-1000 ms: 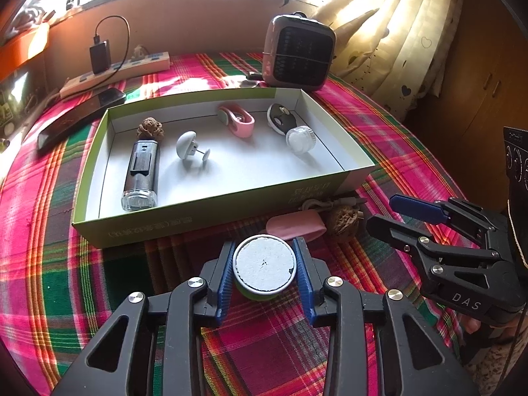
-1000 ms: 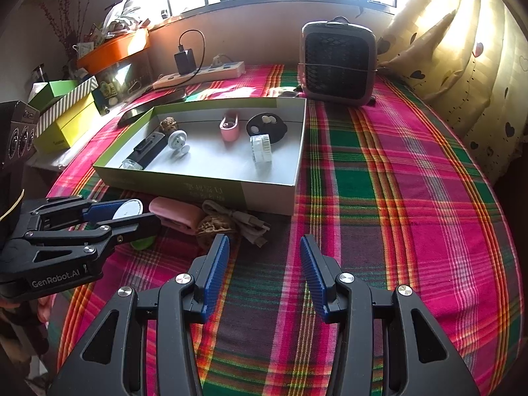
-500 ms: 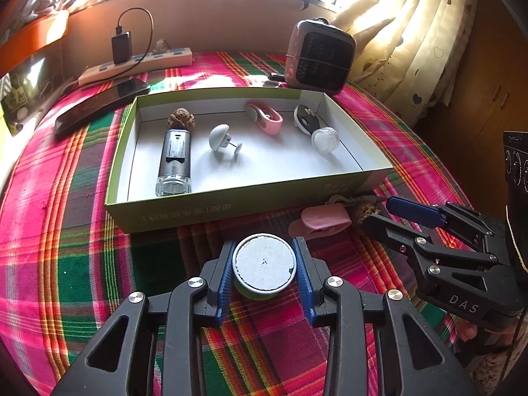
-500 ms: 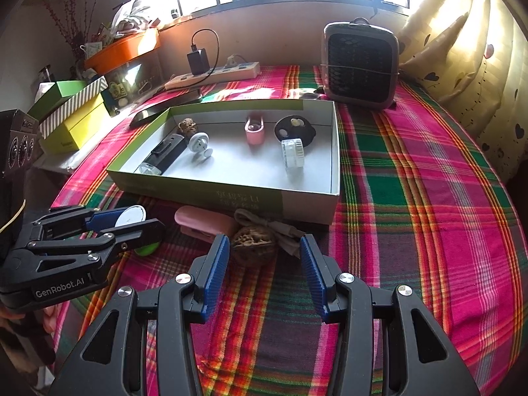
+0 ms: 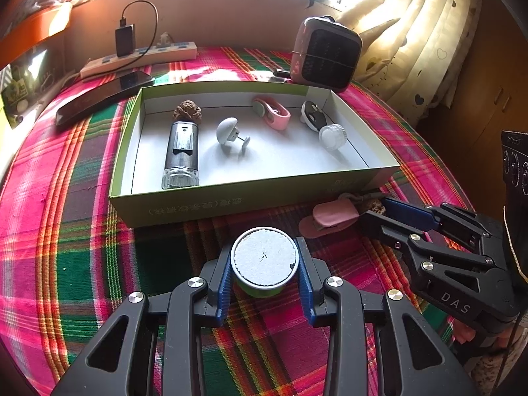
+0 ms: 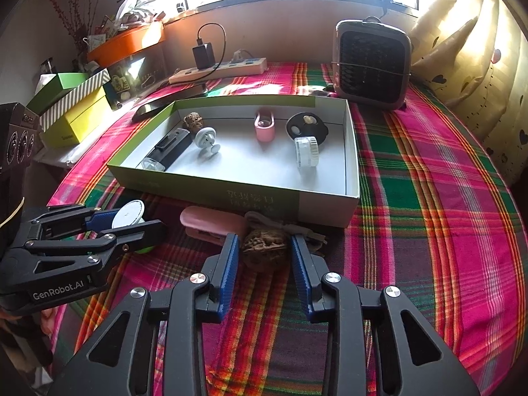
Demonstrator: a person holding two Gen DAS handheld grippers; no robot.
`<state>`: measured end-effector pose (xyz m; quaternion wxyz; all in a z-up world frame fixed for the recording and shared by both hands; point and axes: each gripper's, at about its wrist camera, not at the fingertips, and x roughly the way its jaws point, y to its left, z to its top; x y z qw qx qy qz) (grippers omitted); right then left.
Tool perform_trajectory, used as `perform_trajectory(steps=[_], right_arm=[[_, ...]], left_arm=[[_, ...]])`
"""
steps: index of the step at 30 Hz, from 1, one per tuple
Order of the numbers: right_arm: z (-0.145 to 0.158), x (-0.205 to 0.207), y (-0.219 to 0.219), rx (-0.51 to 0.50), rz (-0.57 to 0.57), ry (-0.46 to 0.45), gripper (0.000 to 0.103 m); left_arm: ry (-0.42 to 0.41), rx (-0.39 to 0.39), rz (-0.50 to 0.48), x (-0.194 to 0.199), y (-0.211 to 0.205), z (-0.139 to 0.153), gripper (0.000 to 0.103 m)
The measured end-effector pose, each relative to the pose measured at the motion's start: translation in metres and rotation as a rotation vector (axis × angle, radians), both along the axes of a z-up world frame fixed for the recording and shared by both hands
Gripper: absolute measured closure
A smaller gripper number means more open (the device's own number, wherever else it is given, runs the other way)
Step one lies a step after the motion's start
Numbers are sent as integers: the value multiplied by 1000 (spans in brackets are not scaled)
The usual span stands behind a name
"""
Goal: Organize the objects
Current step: 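Lower left gripper around the white-topped green puck while right gripper moves to the walnut, then close left gripper on the green puck while right gripper closes on the walnut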
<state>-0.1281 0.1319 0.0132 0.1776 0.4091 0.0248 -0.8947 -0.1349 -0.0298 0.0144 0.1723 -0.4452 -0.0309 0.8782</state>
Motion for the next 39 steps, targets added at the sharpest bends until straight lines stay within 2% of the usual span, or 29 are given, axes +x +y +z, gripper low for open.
perform_trajectory(steps=[39], right_arm=[[11, 8, 7, -29, 6, 31, 71]], left_arm=[[62, -16, 3, 5, 0, 15, 71]])
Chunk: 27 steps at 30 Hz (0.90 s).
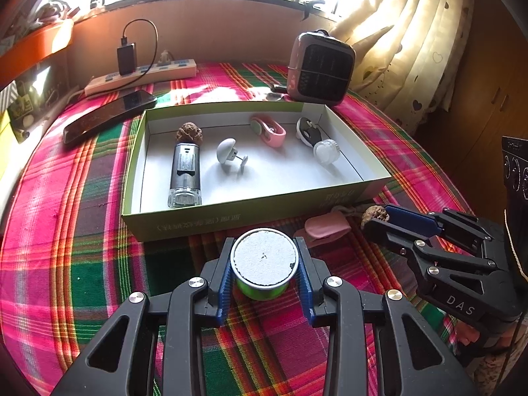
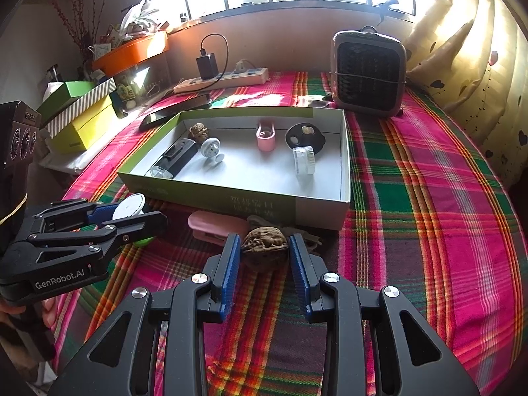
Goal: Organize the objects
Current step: 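Close left gripper on the green puck while right gripper closes on the walnut, then lift the puck and walnut with both grippers over the white box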
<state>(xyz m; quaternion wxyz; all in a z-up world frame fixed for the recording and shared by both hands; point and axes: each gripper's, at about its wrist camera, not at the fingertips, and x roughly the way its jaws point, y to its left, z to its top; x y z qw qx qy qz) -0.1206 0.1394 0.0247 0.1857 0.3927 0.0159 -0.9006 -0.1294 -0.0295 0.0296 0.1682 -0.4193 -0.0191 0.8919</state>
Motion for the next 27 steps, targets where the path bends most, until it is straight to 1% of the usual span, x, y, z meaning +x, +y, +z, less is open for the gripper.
perform_trajectory(steps=[14, 27], right_arm=[[9, 3, 3, -22, 9, 19, 71], [18, 1, 7, -68, 21, 31, 71]], left_arm=[[27, -6, -3, 3, 2, 8, 71], [56, 0, -8, 3, 3, 18, 71]])
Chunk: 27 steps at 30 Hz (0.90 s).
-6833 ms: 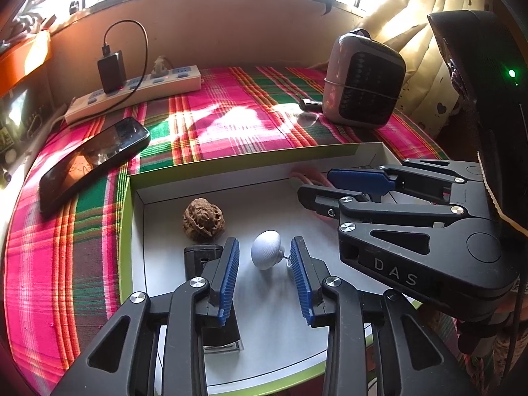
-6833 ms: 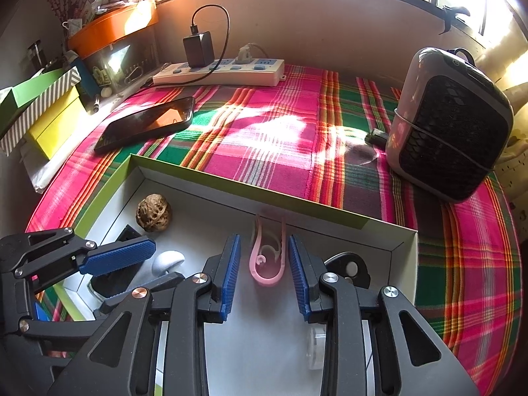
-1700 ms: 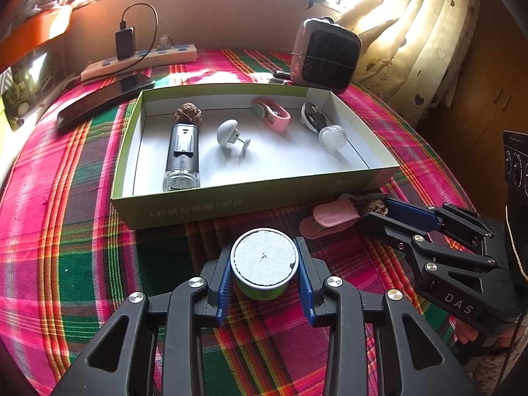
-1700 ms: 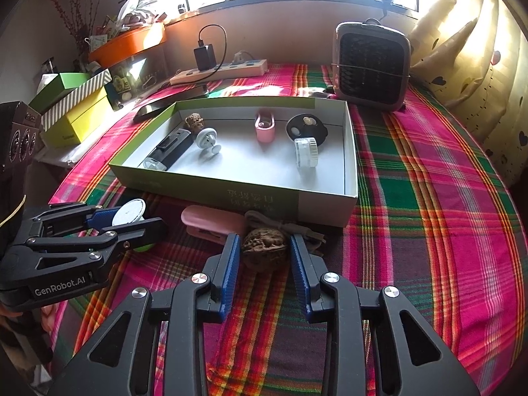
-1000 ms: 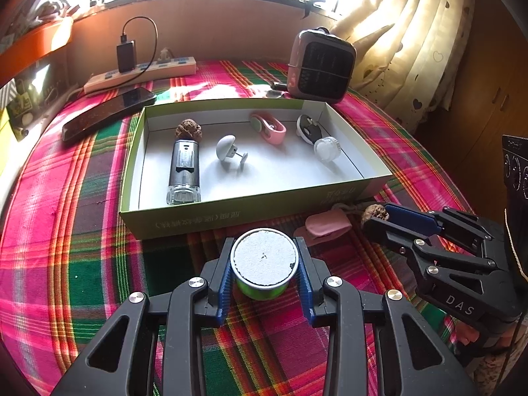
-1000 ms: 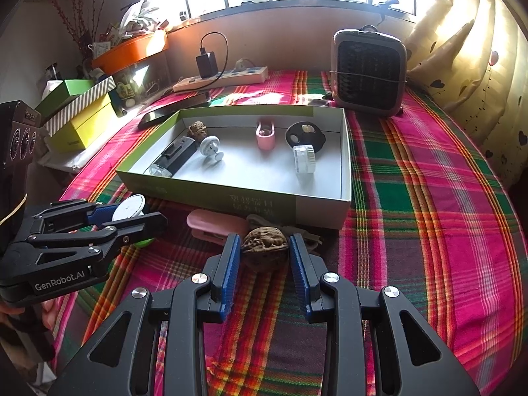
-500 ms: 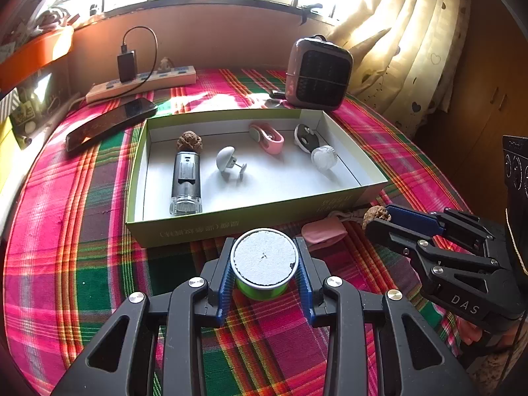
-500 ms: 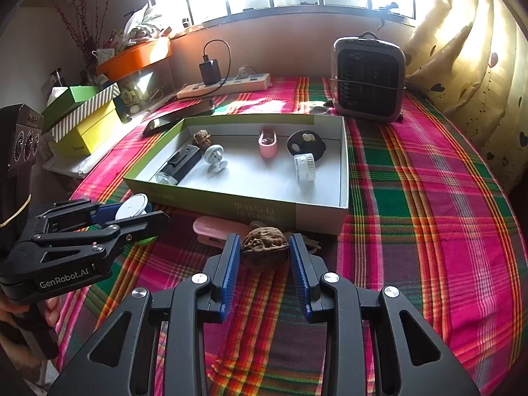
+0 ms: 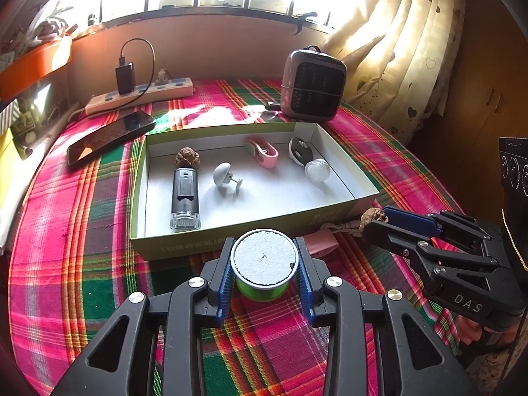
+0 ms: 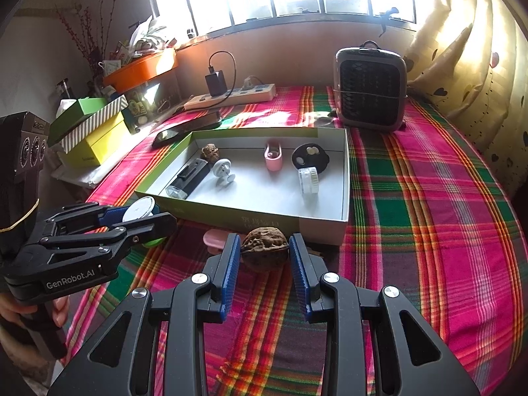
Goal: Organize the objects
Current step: 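Lift the puck and walnut with both grippers over the white box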
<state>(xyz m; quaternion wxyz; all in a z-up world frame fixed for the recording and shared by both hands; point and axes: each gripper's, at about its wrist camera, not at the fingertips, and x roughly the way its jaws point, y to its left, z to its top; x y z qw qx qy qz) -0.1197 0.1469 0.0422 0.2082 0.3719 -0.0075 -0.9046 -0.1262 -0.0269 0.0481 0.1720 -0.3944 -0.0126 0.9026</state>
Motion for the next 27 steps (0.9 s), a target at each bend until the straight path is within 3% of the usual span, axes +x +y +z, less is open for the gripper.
perform_trajectory(steps=[27], right_arm=[[17, -41, -14, -1, 38, 29, 71]], left_arm=[[12, 18, 21, -39, -1, 7, 71]])
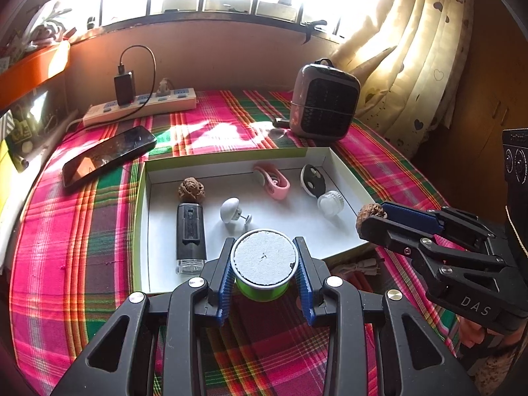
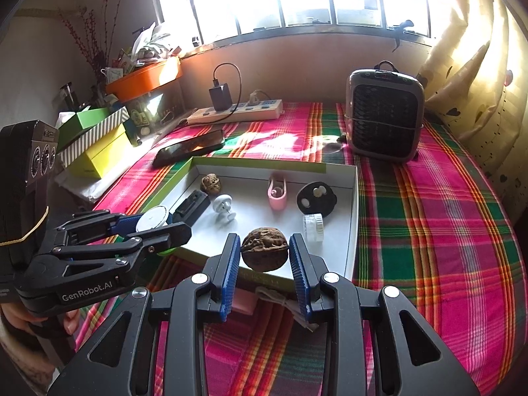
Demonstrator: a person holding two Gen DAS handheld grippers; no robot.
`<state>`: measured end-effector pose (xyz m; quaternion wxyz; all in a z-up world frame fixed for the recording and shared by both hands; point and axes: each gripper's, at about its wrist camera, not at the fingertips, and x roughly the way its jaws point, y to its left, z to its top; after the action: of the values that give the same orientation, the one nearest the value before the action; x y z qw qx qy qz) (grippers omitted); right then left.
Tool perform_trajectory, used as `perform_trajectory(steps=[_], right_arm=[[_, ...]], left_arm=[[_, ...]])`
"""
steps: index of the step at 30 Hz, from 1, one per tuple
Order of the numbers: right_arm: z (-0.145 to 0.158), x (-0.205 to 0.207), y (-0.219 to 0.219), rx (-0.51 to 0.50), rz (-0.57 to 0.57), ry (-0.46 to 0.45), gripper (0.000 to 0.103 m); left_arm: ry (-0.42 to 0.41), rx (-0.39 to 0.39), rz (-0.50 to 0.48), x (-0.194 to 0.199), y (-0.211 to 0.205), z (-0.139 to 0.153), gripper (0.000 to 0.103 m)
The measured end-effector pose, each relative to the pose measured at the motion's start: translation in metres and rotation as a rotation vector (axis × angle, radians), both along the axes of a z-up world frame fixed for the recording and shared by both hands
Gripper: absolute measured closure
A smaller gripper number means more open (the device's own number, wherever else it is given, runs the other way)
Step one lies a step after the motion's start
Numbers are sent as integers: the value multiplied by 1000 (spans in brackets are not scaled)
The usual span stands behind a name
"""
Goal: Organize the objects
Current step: 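Lift the puck and walnut with both grippers over the white box, then lower the walnut with right gripper into the box while left gripper holds the puck above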
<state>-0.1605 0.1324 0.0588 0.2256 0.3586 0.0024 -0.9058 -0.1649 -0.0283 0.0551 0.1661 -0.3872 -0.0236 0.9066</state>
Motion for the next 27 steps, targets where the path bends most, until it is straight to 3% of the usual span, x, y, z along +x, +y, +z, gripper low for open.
perform_trajectory(steps=[27], right_arm=[[-5, -65, -36, 28, 64, -38, 71]], left_arm=[[-65, -21, 4, -43, -4, -34, 71]])
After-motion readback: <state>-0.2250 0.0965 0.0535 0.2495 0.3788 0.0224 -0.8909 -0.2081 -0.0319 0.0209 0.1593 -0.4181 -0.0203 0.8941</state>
